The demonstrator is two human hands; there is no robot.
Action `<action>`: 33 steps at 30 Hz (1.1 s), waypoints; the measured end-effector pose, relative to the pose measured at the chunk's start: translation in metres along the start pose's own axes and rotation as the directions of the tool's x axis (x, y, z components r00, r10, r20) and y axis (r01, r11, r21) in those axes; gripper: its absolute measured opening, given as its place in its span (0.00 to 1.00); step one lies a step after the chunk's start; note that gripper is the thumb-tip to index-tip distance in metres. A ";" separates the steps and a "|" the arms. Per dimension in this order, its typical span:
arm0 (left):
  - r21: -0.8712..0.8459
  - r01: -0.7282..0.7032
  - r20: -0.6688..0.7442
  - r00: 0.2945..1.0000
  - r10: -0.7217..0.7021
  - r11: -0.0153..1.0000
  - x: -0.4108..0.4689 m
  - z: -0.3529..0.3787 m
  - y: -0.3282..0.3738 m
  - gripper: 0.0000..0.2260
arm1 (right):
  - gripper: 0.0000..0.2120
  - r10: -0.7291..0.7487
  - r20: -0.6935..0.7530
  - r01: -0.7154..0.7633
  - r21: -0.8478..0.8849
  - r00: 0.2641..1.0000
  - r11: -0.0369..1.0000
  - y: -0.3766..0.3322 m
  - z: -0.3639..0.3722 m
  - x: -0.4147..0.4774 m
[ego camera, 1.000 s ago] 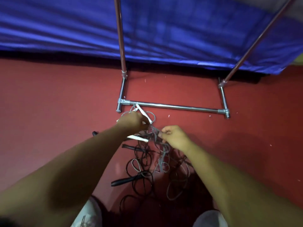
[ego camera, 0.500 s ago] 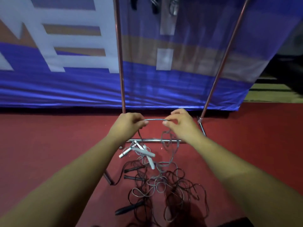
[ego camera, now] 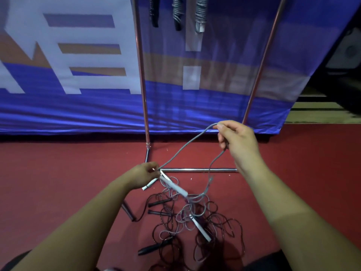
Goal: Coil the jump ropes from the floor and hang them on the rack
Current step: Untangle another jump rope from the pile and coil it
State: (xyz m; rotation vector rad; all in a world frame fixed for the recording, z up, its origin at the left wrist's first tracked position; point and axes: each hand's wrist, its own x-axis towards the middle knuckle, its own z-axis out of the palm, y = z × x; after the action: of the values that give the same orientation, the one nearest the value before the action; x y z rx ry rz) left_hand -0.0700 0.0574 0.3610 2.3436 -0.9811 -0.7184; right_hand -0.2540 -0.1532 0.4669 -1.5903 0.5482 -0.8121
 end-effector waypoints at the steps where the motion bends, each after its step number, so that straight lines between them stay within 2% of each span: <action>1: -0.109 0.003 -0.009 1.000 -0.004 0.994 0.000 -0.003 0.000 0.06 | 0.07 0.013 0.006 -0.013 -0.068 1.000 0.998 0.003 -0.003 0.002; 2: -0.220 -0.012 -0.028 1.000 0.006 0.975 0.000 -0.005 0.004 0.07 | 0.07 0.045 0.024 -0.041 -0.158 0.999 0.987 0.009 -0.005 0.003; 4: -0.320 -0.083 -0.112 0.992 0.049 0.944 0.002 -0.013 0.016 0.09 | 0.09 0.142 0.082 -0.104 -0.357 0.987 0.928 0.020 -0.006 0.005; 6: -0.264 -0.172 -0.212 0.970 0.117 0.949 -0.001 -0.025 0.038 0.11 | 0.10 0.226 0.131 -0.140 -0.471 0.965 0.871 0.029 -0.007 0.006; 9: -0.191 -0.332 -0.311 0.913 0.264 0.924 -0.013 -0.038 0.071 0.10 | 0.07 0.291 0.187 -0.155 -0.524 0.938 0.838 0.032 -0.009 0.007; 10: -0.206 -0.362 -0.309 0.905 0.291 0.909 -0.015 -0.041 0.077 0.11 | 0.09 0.294 0.188 -0.154 -0.532 0.937 0.832 0.031 -0.010 0.007; 12: -0.275 -0.374 -0.249 0.918 0.310 0.886 -0.016 -0.044 0.079 0.11 | 0.22 0.295 0.166 -0.159 -0.554 0.941 0.817 0.031 -0.010 0.006; 14: -0.422 -0.369 -0.150 0.929 0.337 0.828 -0.018 -0.043 0.081 0.11 | 0.34 0.269 0.156 -0.129 -0.589 0.950 0.798 0.029 -0.005 0.004; 16: -0.515 -0.358 -0.066 0.923 0.380 0.779 -0.021 -0.038 0.085 0.10 | 0.37 0.204 0.175 -0.055 -0.616 0.963 0.786 0.030 0.003 0.001; 18: -0.495 -0.353 0.003 0.913 0.408 0.794 -0.022 -0.033 0.089 0.10 | 0.36 0.125 0.239 0.058 -0.637 0.963 0.769 0.028 0.012 -0.005; 19: -0.481 -0.360 0.021 0.907 0.420 0.800 -0.021 -0.031 0.089 0.10 | 0.32 0.097 0.311 0.122 -0.616 0.946 0.779 0.027 0.016 -0.007; 21: -0.502 -0.358 0.034 0.901 0.432 0.787 -0.022 -0.032 0.087 0.10 | 0.16 0.082 0.487 0.211 -0.515 0.870 0.831 0.025 0.020 -0.010; 22: -0.526 -0.342 0.036 0.906 0.422 0.779 -0.022 -0.034 0.085 0.10 | 0.08 0.115 0.538 0.168 -0.448 0.835 0.878 0.023 0.021 -0.012; 23: -0.557 -0.316 0.037 0.915 0.403 0.768 -0.022 -0.035 0.083 0.10 | 0.06 0.139 0.547 0.080 -0.357 0.825 0.930 0.020 0.021 -0.011; 25: -0.621 -0.235 0.084 0.929 0.361 0.748 -0.022 -0.039 0.078 0.07 | 0.07 0.134 0.459 -0.038 -0.211 0.878 0.977 0.017 0.017 -0.006; 27: -0.560 -0.178 0.163 0.934 0.319 0.809 -0.023 -0.041 0.073 0.02 | 0.07 0.076 0.312 -0.035 -0.133 0.947 0.991 0.013 0.013 0.000; 29: -0.456 -0.149 0.198 0.944 0.263 0.878 -0.025 -0.039 0.070 0.04 | 0.08 0.056 0.199 -0.044 -0.064 0.978 0.997 0.013 0.007 0.007; 30: -0.481 -0.134 0.200 0.945 0.258 0.866 -0.025 -0.038 0.070 0.07 | 0.09 0.054 0.178 -0.044 -0.059 0.982 0.997 0.014 0.005 0.010; 31: -0.567 -0.118 0.191 0.944 0.270 0.815 -0.026 -0.036 0.072 0.09 | 0.09 0.054 0.187 -0.040 -0.078 0.981 0.996 0.016 0.004 0.011; 33: -0.762 -0.106 0.114 0.949 0.294 0.638 -0.027 -0.037 0.080 0.11 | 0.08 0.086 0.255 -0.051 -0.138 0.963 0.989 0.022 0.003 0.012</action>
State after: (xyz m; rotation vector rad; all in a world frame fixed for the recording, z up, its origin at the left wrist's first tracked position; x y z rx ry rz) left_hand -0.1022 0.0365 0.4448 1.4121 -0.7977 -1.0714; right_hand -0.2418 -0.1641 0.4475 -1.7558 0.4701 -0.5123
